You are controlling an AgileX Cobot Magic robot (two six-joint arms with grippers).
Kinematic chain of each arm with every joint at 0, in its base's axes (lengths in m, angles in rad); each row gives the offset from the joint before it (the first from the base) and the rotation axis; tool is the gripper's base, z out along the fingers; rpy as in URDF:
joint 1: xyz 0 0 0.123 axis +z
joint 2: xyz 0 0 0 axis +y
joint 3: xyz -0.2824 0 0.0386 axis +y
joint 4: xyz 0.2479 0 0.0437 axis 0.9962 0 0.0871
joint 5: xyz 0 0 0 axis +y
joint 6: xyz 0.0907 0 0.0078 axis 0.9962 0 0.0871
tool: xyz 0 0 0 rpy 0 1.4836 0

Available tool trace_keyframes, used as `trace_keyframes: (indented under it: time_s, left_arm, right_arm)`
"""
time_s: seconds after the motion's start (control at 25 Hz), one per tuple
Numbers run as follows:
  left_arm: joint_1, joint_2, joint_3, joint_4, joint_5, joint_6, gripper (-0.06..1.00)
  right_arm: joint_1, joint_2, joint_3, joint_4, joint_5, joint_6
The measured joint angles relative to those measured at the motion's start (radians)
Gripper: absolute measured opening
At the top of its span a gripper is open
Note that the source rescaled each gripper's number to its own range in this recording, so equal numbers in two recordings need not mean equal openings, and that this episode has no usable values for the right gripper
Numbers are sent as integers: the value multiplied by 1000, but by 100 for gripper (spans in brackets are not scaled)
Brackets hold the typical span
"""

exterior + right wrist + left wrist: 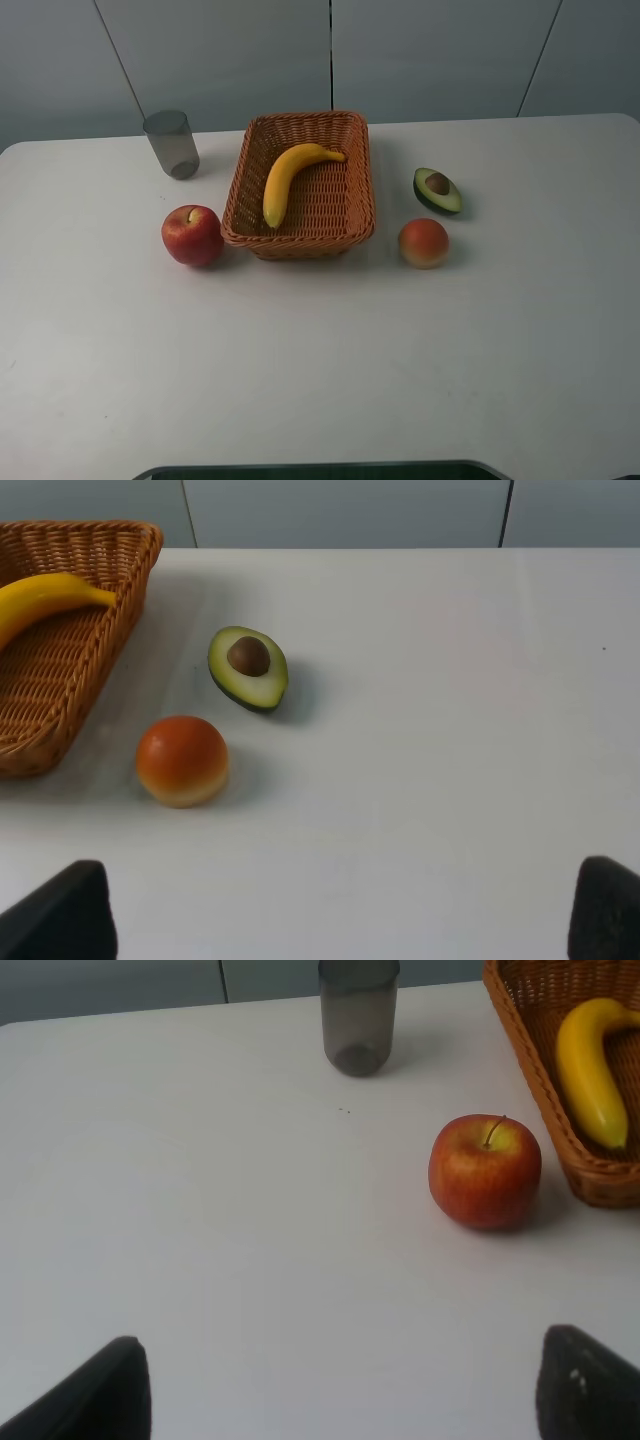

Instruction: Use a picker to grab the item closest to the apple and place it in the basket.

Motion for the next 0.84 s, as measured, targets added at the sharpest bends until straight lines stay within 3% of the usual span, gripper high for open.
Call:
trace_keyframes:
  time_s: [0.84]
  left_arm:
    - [0, 0, 0, 0, -2, 1, 98]
  right_arm:
    - [0, 0, 0, 0, 0, 0]
